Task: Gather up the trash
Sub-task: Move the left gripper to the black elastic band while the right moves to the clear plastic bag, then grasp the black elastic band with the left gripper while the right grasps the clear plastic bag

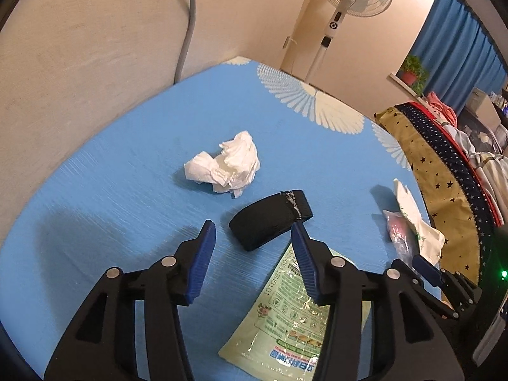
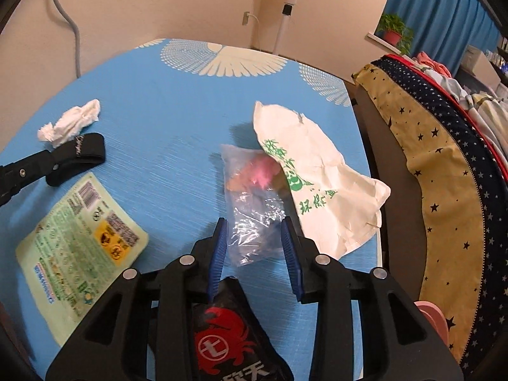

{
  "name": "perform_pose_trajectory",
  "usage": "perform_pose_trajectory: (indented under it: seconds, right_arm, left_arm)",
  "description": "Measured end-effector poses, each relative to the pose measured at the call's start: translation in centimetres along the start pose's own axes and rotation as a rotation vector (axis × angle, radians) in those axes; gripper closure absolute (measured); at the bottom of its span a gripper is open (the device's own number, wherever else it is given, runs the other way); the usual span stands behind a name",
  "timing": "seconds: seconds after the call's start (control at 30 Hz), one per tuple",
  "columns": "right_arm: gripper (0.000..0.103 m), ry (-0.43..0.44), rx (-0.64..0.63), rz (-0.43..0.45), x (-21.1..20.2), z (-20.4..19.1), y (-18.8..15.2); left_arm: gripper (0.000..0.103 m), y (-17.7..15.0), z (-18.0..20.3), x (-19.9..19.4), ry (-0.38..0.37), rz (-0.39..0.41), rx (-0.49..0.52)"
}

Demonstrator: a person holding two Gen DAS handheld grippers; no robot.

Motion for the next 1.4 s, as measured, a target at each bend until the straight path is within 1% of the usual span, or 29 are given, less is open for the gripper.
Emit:
perform_pose_trajectory:
  seconds: [0.03, 0.1, 0.13, 0.17, 0.2, 0.23, 0.27, 0.3, 0.33, 0.4, 0.6, 0.7, 0.77, 0.8, 0.83, 0.87, 0.9, 0.93, 1.07, 1.2, 1.23, 1.27, 1.3, 1.4]
  right_arm:
    - [0.069, -0.003, -0.001, 0.004, 0.0, 0.0, 0.0]
    - [0.078, -0.006, -0.009, 0.01, 0.0, -0.2, -0.1]
    - [0.082, -0.006, -0.016, 0.013, 0.0, -0.3, -0.1]
    - [0.091, -0.005, -0.022, 0.014, 0.0, -0.4, -0.2]
    - [0.094, -0.005, -0.025, 0.017, 0.0, -0.5, -0.2]
    - [0.096, -0.005, -0.028, 0.022, -0.2, -0.5, -0.2]
    - [0.1, -0.001, -0.029, 0.028, -0.4, -0.5, -0.3]
    - [0.101, 0.005, -0.027, 0.036, -0.6, -0.5, -0.3]
    - [0.101, 0.018, -0.024, 0.048, -1.0, -0.3, -0.3]
    - [0.102, 0.042, -0.017, 0.074, -1.9, -0.2, -0.3]
    - [0.102, 0.166, 0.006, 0.15, -5.8, -0.6, -0.5]
    - [0.102, 0.236, 0.048, 0.172, -8.0, -0.3, -1.0]
    - [0.102, 0.277, 0.076, 0.18, -9.1, 0.2, -1.3]
    - [0.102, 0.292, 0.086, 0.182, -9.4, 0.5, -1.4]
    - [0.102, 0.304, 0.103, 0.182, -10.0, 0.8, -1.7]
    - [0.102, 0.315, 0.117, 0.181, -10.3, 1.1, -1.8]
    - [0.102, 0.335, 0.134, 0.18, -10.8, 1.5, -2.0]
    - [0.102, 0.345, 0.143, 0.182, -11.1, 1.8, -2.2]
    - [0.102, 0.366, 0.175, 0.182, -12.0, 3.0, -2.8]
    - [0.102, 0.375, 0.191, 0.182, -12.4, 3.6, -3.4]
    - [0.102, 0.376, 0.193, 0.181, -12.5, 3.7, -3.5]
    - [0.102, 0.376, 0.194, 0.181, -12.5, 3.8, -3.6]
    - [0.102, 0.376, 0.195, 0.181, -12.6, 3.9, -3.7]
    - [0.102, 0.373, 0.201, 0.184, -13.1, 4.3, -4.3]
  left_arm:
    - [0.054, 0.1, 0.0, 0.1, -0.002, -0.003, -0.001]
    - [0.054, 0.1, 0.1, 0.4, -0.011, -0.012, 0.003]
    - [0.057, 0.1, 0.1, 0.4, -0.014, -0.017, 0.006]
    - [0.062, 0.0, 0.2, 0.5, -0.017, -0.021, 0.008]
    - [0.077, 0.0, 0.2, 0.7, -0.022, -0.028, 0.01]
    - [0.083, 0.0, 0.1, 0.8, -0.025, -0.034, 0.012]
    - [0.085, 0.0, 0.1, 0.8, -0.027, -0.033, 0.013]
    - [0.096, -0.1, 0.1, 0.6, -0.027, -0.028, 0.013]
    - [0.102, -0.2, 0.1, 0.3, -0.026, -0.024, 0.016]
    - [0.103, -0.2, 0.2, -0.1, -0.019, -0.01, 0.026]
    - [0.103, -0.6, 0.1, -1.3, -0.014, 0.012, 0.025]
    - [0.103, -0.8, 0.0, -1.8, -0.026, 0.02, 0.028]
    - [0.103, -0.8, -0.1, -2.2, -0.018, 0.038, 0.039]
    - [0.099, -0.7, -0.1, -2.2, -0.015, 0.044, 0.045]
    - [0.084, -0.5, -0.1, -2.1, -0.012, 0.047, 0.053]
    - [0.072, -0.4, 0.0, -2.0, -0.006, 0.05, 0.061]
    - [0.05, -0.1, 0.1, -1.7, 0.008, 0.054, 0.073]
    - [0.047, 0.1, 0.2, -1.4, 0.021, 0.055, 0.083]
    - [0.047, 0.8, 0.7, -0.4, 0.042, 0.041, 0.116]
    - [0.047, 1.0, 1.1, 0.8, 0.057, 0.006, 0.135]
    - [0.049, 0.9, 1.1, 1.1, 0.055, -0.007, 0.14]
    - [0.057, 0.9, 1.2, 1.4, 0.046, -0.019, 0.145]
    - [0.076, 0.8, 1.1, 1.4, 0.039, -0.024, 0.144]
    - [0.082, 0.5, 1.2, 0.6, 0.022, -0.011, 0.131]
Point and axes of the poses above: each gripper's, at about its wrist camera, not at the fingertips, and x roughly the way its jaws point, z to its right, y to its top, the point moved 3 cm from there along x, roughly the way its jaws point, and after that the axes turned 10 degrees about -z, right-handed, at the moved point
